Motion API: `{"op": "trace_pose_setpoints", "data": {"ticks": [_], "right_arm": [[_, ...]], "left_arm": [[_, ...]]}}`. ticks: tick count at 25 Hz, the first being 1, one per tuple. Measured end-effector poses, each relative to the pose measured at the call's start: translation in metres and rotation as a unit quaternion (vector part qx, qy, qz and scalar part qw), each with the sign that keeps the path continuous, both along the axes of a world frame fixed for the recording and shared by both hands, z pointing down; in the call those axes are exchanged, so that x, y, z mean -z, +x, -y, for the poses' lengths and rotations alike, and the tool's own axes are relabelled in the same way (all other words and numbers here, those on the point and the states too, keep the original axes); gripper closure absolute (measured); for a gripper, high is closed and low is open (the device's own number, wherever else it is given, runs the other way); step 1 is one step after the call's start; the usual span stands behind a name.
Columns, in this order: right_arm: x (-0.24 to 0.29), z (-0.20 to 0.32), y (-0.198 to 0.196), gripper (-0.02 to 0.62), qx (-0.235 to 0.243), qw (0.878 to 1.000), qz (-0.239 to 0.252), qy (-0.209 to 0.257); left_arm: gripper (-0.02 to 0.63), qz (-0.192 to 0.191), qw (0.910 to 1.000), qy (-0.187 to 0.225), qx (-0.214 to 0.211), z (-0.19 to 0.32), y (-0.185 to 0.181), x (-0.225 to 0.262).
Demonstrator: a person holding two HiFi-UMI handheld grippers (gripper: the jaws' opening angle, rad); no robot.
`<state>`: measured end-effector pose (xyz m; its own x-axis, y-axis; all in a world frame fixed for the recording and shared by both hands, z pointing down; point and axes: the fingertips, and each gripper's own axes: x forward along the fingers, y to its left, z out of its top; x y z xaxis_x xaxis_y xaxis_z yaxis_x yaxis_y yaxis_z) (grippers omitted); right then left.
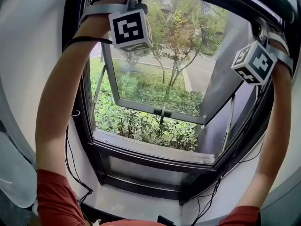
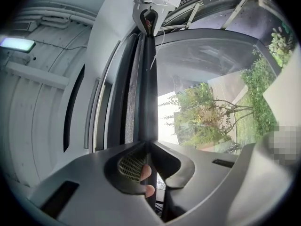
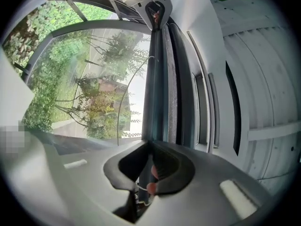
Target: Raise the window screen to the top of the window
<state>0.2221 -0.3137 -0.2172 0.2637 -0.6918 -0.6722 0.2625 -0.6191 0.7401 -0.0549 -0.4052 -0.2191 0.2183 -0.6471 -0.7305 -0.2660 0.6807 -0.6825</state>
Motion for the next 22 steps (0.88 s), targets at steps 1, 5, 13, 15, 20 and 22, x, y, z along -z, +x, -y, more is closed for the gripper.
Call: {"op": "trace_pose_setpoints", "data": {"ticks": [1, 5, 13, 15, 20, 22], "right_arm": [[0.004, 0.000, 0.000, 0.555, -0.003, 1.000, -0.002, -0.001], [0.021, 0.002, 0.000, 0.554, -0.004, 1.000, 0.002, 0.000], [0.053, -0.002, -0.005, 0.554, -0.002, 1.000, -0.001, 0.028], [0.059, -0.001, -0.004, 0.552, 0.001, 1.000, 0.004, 0.030], [0.062, 0.003, -0.006, 0.552, 0.001, 1.000, 0.005, 0.030], [0.063, 0.000, -0.004, 0.552, 0.000, 0.999, 0.004, 0.035]], "left_arm": [[0.566, -0.002, 1.0000, 0.004, 0.005, -0.001, -0.001, 0.004], [0.566, -0.008, 0.9998, 0.010, 0.016, -0.001, -0.001, 0.023], [0.566, -0.021, 0.9994, 0.012, 0.022, 0.000, 0.000, 0.053], [0.566, -0.025, 0.9993, 0.011, 0.025, 0.001, -0.001, 0.059], [0.566, -0.027, 0.9990, 0.006, 0.035, 0.001, -0.006, 0.064], [0.566, -0.027, 0.9991, 0.010, 0.032, 0.000, -0.002, 0.065]]}}
